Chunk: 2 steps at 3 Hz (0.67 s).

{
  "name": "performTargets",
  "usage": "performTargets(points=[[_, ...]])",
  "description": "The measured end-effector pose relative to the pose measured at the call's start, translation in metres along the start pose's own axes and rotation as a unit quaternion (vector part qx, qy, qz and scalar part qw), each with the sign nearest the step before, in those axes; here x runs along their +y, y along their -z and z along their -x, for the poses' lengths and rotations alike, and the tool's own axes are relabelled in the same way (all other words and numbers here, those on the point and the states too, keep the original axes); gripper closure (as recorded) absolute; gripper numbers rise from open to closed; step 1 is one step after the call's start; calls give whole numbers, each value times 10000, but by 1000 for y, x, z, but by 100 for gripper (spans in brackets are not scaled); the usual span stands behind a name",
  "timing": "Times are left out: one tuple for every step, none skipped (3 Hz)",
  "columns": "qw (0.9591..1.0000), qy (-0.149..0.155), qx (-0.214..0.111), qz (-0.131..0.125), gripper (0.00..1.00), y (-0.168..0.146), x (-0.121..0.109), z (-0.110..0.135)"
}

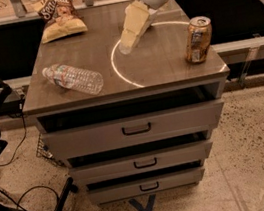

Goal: Place water bottle upright

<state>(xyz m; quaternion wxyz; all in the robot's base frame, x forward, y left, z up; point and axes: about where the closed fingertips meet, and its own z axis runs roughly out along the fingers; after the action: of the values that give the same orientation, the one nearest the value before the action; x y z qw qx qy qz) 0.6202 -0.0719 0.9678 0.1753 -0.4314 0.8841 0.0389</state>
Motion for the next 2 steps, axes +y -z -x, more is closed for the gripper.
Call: performTargets(points=[[9999,111,-31,-87,0,-6,12,29],[9995,289,-43,-102,0,-15,26,59]])
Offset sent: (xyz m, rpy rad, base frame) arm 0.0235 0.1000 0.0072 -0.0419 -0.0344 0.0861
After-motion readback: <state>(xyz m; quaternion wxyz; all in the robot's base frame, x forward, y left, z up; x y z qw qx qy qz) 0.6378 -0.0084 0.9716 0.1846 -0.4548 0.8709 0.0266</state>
